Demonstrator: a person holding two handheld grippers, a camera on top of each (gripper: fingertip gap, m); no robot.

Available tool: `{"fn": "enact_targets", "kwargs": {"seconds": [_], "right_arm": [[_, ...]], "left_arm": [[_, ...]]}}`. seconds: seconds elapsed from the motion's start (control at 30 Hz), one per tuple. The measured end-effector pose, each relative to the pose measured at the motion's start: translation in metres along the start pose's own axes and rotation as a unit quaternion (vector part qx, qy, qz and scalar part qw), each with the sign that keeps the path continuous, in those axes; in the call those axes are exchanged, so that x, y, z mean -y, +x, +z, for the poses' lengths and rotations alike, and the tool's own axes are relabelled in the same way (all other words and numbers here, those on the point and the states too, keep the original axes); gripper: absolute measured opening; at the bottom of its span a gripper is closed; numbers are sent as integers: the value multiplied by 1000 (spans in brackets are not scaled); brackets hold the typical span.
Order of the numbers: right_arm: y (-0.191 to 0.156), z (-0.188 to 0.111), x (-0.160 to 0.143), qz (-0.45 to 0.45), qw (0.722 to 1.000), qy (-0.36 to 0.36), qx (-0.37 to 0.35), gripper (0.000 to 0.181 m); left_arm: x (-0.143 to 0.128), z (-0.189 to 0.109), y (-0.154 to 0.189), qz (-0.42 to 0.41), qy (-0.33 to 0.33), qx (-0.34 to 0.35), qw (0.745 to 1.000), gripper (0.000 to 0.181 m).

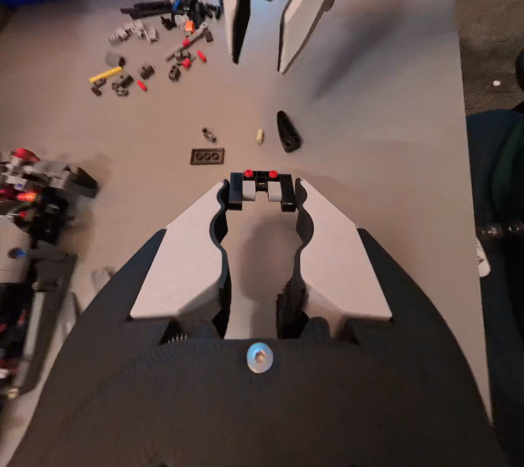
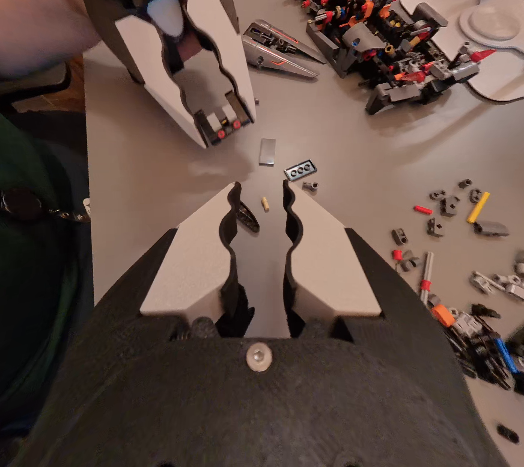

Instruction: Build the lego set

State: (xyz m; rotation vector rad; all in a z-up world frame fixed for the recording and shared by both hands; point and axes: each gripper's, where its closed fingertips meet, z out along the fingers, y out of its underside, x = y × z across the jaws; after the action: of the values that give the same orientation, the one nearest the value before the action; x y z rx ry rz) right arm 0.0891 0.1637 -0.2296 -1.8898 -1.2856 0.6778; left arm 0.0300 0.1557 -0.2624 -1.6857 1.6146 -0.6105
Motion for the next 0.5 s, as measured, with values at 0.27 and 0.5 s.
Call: {"fn": "enact_targets", "kwargs": {"seconds": [0.27,0.5], "right_arm": [[-7,19,-6,6,1000,-22,14,28],[-11,34,-6,-4,999,-45,12,29]], "left_arm": [[-31,14,10,-27,-43,6,999,44],[-37,6,6,-33,-37,23,999,52]]}}
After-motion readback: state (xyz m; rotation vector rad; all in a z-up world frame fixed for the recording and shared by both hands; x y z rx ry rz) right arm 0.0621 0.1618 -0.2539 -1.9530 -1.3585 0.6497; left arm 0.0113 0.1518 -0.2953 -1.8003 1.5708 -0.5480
